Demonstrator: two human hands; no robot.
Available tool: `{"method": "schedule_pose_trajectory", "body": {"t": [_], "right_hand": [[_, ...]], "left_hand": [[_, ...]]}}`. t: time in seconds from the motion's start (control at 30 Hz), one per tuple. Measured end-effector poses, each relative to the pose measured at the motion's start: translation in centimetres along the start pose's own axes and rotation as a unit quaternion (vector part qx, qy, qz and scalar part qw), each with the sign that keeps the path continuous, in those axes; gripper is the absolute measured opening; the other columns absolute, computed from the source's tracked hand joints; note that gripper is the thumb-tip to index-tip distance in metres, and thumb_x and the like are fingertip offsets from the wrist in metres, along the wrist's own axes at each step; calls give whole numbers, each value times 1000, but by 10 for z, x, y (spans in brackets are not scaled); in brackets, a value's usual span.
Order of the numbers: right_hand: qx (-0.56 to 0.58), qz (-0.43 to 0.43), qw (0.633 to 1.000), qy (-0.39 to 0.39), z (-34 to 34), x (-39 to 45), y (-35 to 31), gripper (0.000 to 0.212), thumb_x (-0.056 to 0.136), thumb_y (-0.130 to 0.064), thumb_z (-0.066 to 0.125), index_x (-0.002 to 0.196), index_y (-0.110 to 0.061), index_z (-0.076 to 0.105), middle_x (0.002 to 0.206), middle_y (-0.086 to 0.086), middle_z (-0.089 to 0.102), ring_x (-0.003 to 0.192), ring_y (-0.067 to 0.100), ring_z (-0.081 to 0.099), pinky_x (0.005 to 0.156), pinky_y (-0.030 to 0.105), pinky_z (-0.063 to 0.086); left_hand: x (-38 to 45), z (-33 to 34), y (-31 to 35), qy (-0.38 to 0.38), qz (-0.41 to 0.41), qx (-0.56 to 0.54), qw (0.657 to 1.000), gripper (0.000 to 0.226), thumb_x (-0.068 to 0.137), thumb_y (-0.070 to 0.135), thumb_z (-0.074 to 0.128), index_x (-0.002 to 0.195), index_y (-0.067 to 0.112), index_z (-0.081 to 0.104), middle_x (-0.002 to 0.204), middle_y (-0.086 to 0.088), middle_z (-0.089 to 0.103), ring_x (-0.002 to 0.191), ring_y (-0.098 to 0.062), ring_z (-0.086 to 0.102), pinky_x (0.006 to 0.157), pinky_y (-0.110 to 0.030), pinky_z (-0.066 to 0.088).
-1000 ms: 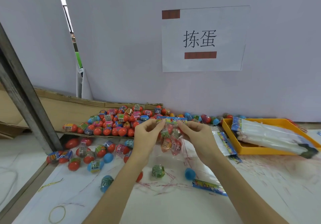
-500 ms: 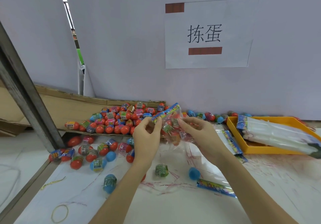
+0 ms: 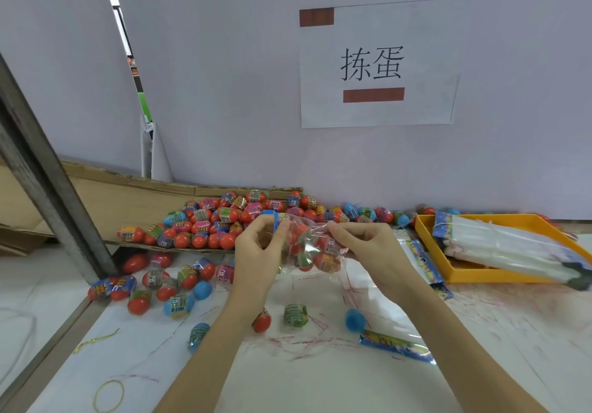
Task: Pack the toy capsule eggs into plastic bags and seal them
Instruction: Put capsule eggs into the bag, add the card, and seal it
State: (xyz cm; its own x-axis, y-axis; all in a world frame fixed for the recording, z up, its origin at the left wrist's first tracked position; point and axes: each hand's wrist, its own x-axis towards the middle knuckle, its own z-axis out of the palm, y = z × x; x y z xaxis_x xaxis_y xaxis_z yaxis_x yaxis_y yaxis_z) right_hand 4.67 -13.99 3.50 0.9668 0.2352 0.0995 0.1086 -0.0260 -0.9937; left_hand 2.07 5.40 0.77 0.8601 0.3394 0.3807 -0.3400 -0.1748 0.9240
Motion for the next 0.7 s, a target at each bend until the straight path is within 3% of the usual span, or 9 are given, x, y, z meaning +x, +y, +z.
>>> {"method": "schedule_pose_trajectory", "body": {"t": [0.1,0.17,0.27,0.4,0.53,0.6,0.7], "right_hand": [[25,-8,1000,13,5,-2,1,22,95,-39,67,99,-26,85,100,0,81,105,32,70,98,47,58],[51,-4,998,24,10,-2,0,23,98,-37,66,100,-23,85,101,2,80,101,33,70,91,41,60],[91,36,995,9,14,-5,-4,32,98,-40,61,102,-16,83,100,5,80,88,17,75,73,21,58],[77,58,995,-1,15,-5,-3,40,102,-41,55,106,-9,78,95,5,80,87,17,77,75,25,60],[41,33,996,70,18,-3,-1,40,101,-41,59,83,-13,80,79,4,79,70,13,74,65,19,59],[16,29,995,96,18,-2,0,44,100,-43,60,71,-15,77,69,2,74,62,10,69,64,21,60],[59,57,996,29,15,-3,-1,41,99,-46,59,91,-11,79,83,3,78,77,15,75,73,25,61]], "left_hand": [[-2,3,0,14,33,24,999,12,105,29,62,94,30,67,82,-5,64,73,-22,58,69,-32,53],[-3,7,1,22,45,36,998,9,107,28,57,99,26,62,83,-5,63,75,-26,58,69,-36,53],[-5,9,3,34,74,64,995,11,109,24,51,99,25,56,80,-4,58,63,-14,52,59,-25,47],[-7,6,6,33,95,86,991,13,110,22,48,99,24,53,75,-3,53,58,-8,46,52,-21,40],[-7,5,6,2,108,107,988,12,109,24,50,100,20,56,72,-4,55,60,-22,47,52,-32,40],[-10,7,8,-8,122,111,986,12,109,26,49,99,23,55,72,-1,54,56,-16,45,49,-28,37],[-10,6,8,5,125,114,986,10,110,23,48,102,23,54,76,1,55,57,-8,46,49,-24,37]]}}
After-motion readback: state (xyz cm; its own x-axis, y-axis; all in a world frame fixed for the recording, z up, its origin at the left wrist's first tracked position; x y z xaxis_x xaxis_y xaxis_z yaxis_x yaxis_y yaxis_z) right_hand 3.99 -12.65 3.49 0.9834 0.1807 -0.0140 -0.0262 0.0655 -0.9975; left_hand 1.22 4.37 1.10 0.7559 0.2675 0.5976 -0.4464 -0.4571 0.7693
